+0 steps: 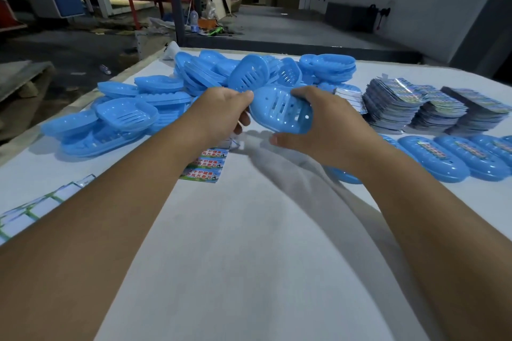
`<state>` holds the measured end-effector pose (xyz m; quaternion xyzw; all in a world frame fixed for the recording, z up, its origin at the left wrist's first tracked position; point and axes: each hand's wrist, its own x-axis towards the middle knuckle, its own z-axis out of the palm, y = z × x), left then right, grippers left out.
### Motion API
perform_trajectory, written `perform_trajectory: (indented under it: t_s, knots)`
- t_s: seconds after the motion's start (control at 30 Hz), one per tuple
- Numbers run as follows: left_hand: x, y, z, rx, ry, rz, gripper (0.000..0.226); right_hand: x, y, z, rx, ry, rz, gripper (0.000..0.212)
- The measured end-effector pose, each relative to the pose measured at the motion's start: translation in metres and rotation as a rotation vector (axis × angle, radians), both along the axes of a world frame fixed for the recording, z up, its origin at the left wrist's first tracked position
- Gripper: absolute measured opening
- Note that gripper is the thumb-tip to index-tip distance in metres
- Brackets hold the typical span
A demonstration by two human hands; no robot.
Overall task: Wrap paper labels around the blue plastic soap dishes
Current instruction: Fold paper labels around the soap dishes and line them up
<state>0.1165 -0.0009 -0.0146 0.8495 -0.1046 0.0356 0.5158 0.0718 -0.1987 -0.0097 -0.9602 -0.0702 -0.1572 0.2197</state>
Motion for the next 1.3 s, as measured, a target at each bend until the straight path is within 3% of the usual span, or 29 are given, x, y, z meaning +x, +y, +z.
perform_trajectory:
  t_s: [0.1, 0.2, 0.3, 0.37, 0.57, 0.7, 0.9, 1.03, 1.13, 1.23, 1.3]
  knots:
    - [0.001, 0.008, -0.007, 0.301, -0.202, 0.118, 0.043, -0.004, -0.003, 0.0, -0.092, 0.143, 0.033, 0.09]
    - [0.001, 0.014, -0.006, 0.556, -0.266, 0.213, 0.037, -0.005, -0.005, -0.002, -0.148, 0.23, 0.1, 0.072]
    - [0.0, 0.019, -0.001, 0.801, -0.204, 0.256, 0.038, -0.003, -0.007, -0.002, -0.138, 0.261, 0.126, 0.089]
    - [-0.003, 0.022, 0.001, 0.9, -0.13, 0.241, 0.038, -0.003, -0.007, -0.002, -0.09, 0.283, 0.122, 0.101]
    - [-0.017, 0.022, 0.011, 0.98, -0.01, 0.156, 0.049, -0.004, -0.008, -0.002, -0.05, 0.326, 0.129, 0.104]
    - [-0.022, 0.022, 0.016, 0.899, 0.014, 0.13, 0.055, -0.006, -0.005, -0.002, -0.053, 0.308, 0.122, 0.108]
    - [-0.019, 0.024, 0.017, 0.774, 0.036, 0.169, 0.074, -0.004, -0.004, -0.001, -0.039, 0.225, 0.128, 0.095]
    - [-0.016, 0.023, 0.019, 0.67, 0.059, 0.164, 0.052, -0.004, -0.002, -0.002, -0.004, 0.147, 0.123, 0.084]
    - [-0.013, 0.021, 0.02, 0.369, -0.051, 0.206, 0.027, -0.003, 0.002, -0.002, 0.093, 0.005, 0.109, 0.059]
    - [-0.015, 0.014, 0.019, -0.014, -0.189, 0.199, 0.023, -0.004, 0.01, -0.001, 0.428, -0.101, 0.135, 0.034]
    - [-0.018, 0.007, 0.016, -0.182, -0.183, 0.137, 0.023, -0.005, 0.014, 0.001, 0.6, -0.07, 0.164, 0.033]
